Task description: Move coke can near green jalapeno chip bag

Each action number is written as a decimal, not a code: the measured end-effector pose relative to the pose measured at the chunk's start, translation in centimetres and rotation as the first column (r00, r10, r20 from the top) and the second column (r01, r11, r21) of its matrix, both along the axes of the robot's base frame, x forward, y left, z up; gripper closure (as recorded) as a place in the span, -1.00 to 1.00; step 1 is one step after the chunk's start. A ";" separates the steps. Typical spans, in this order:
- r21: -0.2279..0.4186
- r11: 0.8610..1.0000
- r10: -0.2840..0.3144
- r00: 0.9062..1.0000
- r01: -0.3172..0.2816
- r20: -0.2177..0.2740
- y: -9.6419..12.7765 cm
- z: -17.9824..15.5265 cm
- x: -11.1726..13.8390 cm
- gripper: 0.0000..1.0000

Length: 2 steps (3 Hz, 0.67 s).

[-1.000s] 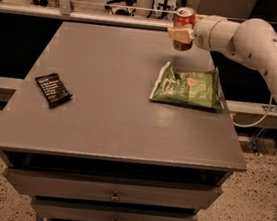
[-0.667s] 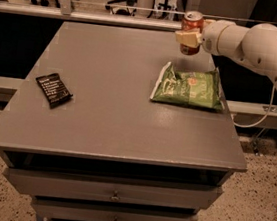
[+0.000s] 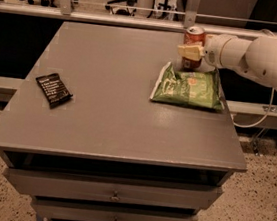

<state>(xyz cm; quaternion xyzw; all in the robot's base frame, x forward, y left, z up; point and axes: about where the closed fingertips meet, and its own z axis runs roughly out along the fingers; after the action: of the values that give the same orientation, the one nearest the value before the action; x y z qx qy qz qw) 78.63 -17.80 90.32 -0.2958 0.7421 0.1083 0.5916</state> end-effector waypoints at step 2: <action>0.008 0.999 0.034 0.998 -0.034 -0.059 1.5 -0.7 -2.8 -0.59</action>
Offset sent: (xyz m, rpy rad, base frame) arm -0.0401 0.0196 -0.0048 0.0097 0.0722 0.0488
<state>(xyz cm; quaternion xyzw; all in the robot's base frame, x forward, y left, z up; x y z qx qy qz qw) 75.85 -16.27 89.66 -0.3031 0.7538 0.1294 0.5685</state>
